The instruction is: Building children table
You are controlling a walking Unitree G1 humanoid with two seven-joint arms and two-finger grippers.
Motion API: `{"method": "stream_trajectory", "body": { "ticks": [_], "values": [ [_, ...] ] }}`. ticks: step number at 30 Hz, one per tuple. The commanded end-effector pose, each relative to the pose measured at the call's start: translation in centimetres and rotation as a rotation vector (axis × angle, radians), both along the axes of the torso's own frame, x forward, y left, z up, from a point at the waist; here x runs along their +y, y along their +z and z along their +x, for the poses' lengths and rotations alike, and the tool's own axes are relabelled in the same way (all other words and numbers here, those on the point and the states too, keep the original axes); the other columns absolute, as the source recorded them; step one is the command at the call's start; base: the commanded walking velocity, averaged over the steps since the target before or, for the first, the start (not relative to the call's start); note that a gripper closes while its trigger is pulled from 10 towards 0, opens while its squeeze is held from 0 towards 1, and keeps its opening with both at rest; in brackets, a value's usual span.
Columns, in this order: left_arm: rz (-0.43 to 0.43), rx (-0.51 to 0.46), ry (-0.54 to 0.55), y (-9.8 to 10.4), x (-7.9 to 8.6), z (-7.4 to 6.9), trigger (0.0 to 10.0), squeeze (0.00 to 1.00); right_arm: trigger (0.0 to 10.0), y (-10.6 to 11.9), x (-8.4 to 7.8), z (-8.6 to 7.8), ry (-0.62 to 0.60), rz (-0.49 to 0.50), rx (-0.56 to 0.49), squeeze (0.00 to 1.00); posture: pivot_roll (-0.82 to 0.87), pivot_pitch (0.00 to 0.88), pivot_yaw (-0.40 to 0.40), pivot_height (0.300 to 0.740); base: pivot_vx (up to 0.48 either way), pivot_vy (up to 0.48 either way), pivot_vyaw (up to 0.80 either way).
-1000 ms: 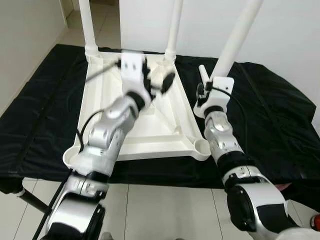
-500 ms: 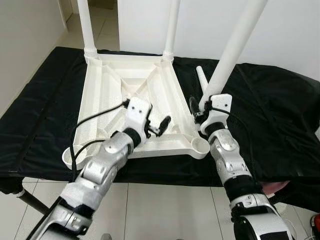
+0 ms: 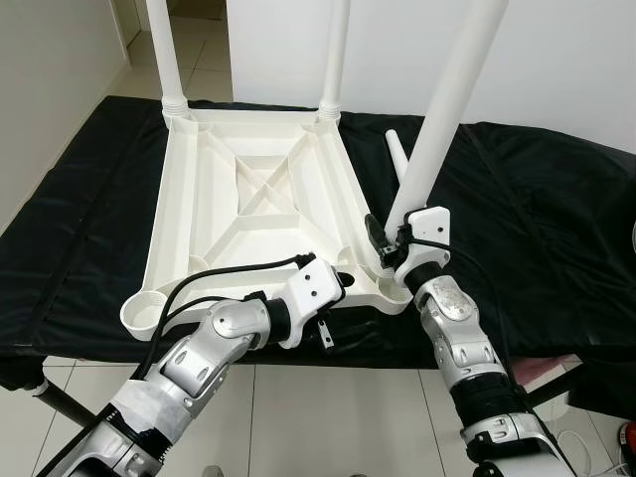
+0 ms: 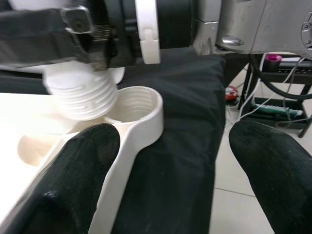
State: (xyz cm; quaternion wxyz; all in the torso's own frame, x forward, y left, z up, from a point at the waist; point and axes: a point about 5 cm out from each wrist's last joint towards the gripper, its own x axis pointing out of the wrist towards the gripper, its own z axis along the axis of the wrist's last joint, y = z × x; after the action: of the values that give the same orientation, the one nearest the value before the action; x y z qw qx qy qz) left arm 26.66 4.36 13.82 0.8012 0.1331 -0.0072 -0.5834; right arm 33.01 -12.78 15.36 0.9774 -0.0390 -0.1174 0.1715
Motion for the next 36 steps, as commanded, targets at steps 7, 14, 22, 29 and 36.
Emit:
{"method": "stream_trajectory", "body": {
  "ticks": [7,14,22,29,36],
  "values": [
    [-0.041,0.012,0.046,0.5,0.5,0.9,10.0,0.0,10.0,-0.4,-0.7,-1.0,0.037,-0.015,0.021,0.0,-0.05,0.0,-0.051,0.74,0.0,0.0,0.0],
    [-0.062,0.015,0.169,1.0,1.4,1.9,10.0,0.0,10.0,-0.8,-2.0,-1.7,0.05,-0.03,0.038,0.0,-0.05,0.0,-0.051,0.74,0.0,0.0,0.0],
    [-0.049,0.016,0.143,0.8,1.5,1.4,10.0,0.0,10.0,-1.3,-2.7,-2.1,0.072,-0.065,0.054,0.0,-0.05,0.0,-0.049,0.74,0.0,0.0,0.0],
    [-0.044,0.023,0.142,0.7,1.5,1.3,10.0,0.0,10.0,-1.9,-3.1,-2.4,0.097,-0.078,0.076,0.0,-0.05,0.0,-0.048,0.74,0.0,0.0,0.0],
    [-0.041,0.029,0.132,0.8,1.3,1.2,10.0,0.0,10.0,-2.6,-3.0,-2.8,0.142,-0.112,0.099,0.0,-0.05,0.0,-0.048,0.74,0.0,0.0,0.0]
  ]
}}
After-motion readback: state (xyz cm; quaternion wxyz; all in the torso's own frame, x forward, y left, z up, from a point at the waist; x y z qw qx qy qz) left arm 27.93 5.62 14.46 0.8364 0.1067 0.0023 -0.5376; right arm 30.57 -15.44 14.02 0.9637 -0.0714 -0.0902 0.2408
